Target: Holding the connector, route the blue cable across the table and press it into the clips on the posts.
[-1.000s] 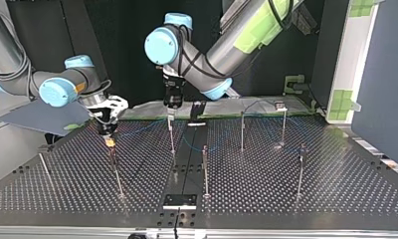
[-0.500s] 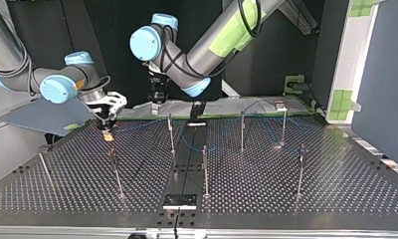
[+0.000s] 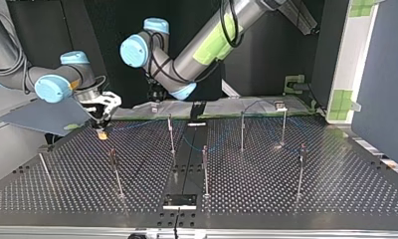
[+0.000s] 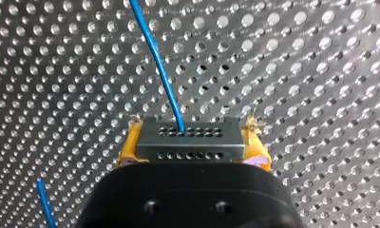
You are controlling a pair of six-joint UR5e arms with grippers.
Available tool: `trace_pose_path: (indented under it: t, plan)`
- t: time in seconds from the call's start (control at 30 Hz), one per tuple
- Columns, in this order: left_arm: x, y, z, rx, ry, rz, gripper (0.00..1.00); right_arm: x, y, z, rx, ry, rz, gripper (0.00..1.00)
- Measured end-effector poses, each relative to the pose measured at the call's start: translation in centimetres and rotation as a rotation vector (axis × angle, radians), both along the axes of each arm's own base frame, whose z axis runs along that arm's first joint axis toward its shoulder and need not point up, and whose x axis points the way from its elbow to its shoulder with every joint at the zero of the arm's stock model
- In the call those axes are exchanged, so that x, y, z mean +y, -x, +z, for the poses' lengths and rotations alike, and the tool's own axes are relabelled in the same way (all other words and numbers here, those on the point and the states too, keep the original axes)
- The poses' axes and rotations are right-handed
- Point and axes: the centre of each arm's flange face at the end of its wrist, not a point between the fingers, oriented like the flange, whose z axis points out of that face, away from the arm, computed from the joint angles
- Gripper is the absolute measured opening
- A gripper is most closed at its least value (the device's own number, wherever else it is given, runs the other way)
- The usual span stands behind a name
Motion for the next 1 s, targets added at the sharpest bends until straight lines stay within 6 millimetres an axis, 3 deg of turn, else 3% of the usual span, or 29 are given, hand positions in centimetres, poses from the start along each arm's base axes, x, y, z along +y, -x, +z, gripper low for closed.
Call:
trace_pose_path:
  t: [0.5,1.0]
  plan:
    - [-3.2,-3.2,-3.5,-0.049,0.064,0.052,1.00,-0.2,0.3,-0.5,0.000,0.001,-0.006,0.00]
    - [-5.5,-5.7,-0.2,-0.151,0.172,0.099,1.00,-0.3,0.3,-0.6,-0.004,0.006,-0.005,0.00]
